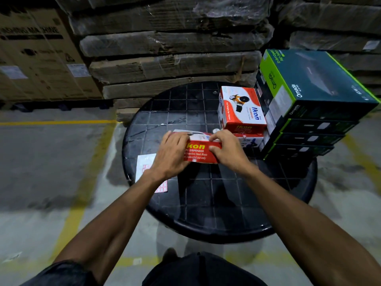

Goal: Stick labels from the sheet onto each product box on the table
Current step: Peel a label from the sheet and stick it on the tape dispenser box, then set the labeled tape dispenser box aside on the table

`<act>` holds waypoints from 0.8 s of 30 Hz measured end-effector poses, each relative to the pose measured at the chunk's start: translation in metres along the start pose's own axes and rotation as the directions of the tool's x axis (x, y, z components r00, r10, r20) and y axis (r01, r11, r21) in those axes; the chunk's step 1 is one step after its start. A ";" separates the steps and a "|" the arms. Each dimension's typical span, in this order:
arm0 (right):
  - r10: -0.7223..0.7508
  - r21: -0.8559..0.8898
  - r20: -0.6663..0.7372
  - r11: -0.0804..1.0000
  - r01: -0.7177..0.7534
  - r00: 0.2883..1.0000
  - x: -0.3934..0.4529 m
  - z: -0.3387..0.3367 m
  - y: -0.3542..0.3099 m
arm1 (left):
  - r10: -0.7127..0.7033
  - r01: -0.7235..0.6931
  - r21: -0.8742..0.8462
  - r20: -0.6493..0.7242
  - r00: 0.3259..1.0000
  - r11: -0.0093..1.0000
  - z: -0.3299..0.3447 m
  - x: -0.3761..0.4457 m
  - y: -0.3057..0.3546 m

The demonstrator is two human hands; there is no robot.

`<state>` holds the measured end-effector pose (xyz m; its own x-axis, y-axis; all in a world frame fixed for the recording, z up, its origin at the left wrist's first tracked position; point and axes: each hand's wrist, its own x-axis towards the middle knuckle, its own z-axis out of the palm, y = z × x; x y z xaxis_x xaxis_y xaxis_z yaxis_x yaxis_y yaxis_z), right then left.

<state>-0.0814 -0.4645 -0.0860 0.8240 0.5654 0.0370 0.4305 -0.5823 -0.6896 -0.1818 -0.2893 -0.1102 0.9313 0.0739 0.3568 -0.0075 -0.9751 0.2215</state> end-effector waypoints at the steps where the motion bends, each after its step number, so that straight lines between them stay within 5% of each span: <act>1: 0.009 -0.005 0.002 1.000 -0.009 1.000 -0.004 0.006 0.004 | -0.014 0.014 0.021 0.013 1.000 1.000 0.009 -0.007 0.002; 10: -0.011 -0.106 -0.022 0.994 0.009 1.000 -0.043 0.058 0.039 | -0.189 0.192 -0.011 0.149 0.971 0.981 0.072 -0.065 0.017; 16: 0.077 -0.218 0.101 0.974 -0.054 0.992 -0.064 0.081 0.065 | -0.206 0.215 -0.014 0.233 0.950 0.976 0.101 -0.097 0.018; 24: 0.009 -0.404 0.191 0.912 0.070 0.981 -0.075 0.095 0.086 | -0.222 0.163 0.219 0.280 0.934 0.962 0.118 -0.104 0.024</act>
<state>-0.1415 -0.5011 -0.2169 0.7421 0.6614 -0.1084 0.5994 -0.7273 -0.3343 -0.2359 -0.3447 -0.2492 0.9734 0.2272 0.0302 0.2246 -0.9718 0.0723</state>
